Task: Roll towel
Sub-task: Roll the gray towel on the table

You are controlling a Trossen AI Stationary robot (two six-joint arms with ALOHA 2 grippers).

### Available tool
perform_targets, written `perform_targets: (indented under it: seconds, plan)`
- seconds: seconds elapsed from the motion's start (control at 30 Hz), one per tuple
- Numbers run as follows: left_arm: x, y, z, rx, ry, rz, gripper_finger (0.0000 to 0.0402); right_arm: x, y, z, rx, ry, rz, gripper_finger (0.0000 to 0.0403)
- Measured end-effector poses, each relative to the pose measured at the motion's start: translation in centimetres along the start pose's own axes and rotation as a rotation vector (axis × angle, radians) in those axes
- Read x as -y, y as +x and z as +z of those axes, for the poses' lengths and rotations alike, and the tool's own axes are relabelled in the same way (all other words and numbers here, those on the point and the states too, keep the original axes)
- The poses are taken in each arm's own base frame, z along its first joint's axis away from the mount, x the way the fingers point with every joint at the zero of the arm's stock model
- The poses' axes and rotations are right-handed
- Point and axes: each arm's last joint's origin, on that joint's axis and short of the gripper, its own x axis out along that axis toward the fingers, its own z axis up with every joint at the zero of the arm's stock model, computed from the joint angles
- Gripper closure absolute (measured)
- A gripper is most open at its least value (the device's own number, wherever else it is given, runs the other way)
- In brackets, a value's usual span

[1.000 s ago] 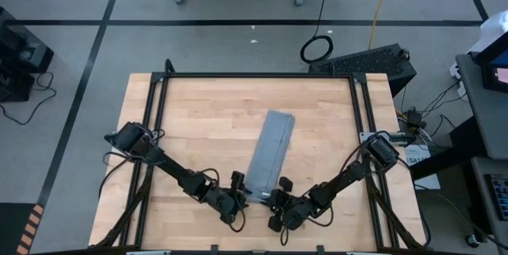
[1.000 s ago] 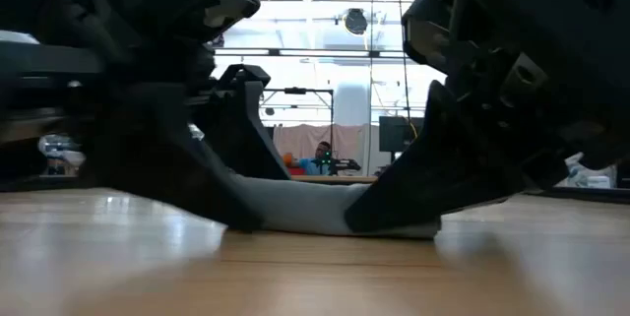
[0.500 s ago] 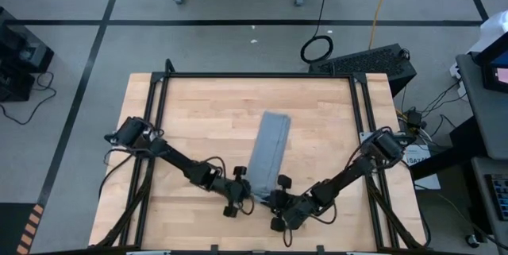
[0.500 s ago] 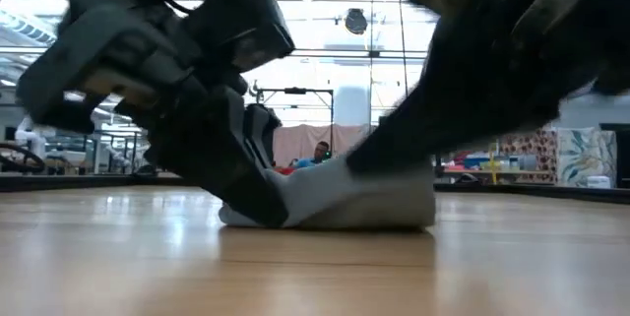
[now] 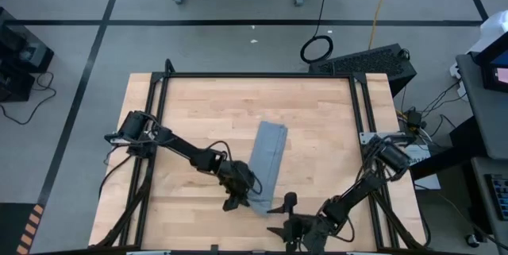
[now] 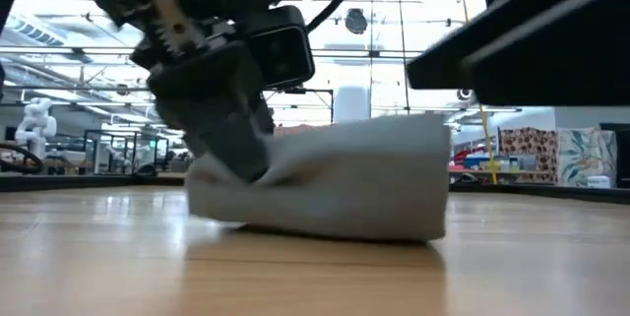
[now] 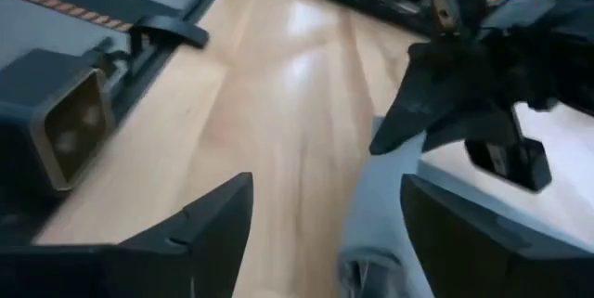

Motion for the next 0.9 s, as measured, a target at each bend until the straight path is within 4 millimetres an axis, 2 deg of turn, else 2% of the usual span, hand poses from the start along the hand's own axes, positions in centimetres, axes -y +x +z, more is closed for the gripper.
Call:
perform_targets:
  seconds: [0.2, 0.43, 0.7, 0.9]
  plan:
    - [-0.2, -0.3, 0.2, -0.028, -0.039, -0.065, 0.0389, -1.2, 1.9, -1.3, 0.001, -0.084, -0.094, 0.0145]
    - [-0.1, -0.1, 0.0, -0.033, -0.04, -0.047, 0.0389, -0.7, 3.2, -1.9, -0.019, -0.075, -0.119, 0.018]
    - [-0.1, -0.1, -0.1, -0.03, -0.042, -0.025, 0.0389, 0.6, 4.4, -2.5, -0.089, 0.073, -0.086, 0.0211]
    - [0.2, 0.2, -0.5, -0.036, -0.022, 0.024, 0.0372, 1.0, 4.7, -2.9, -0.115, 0.149, -0.109, 0.0258]
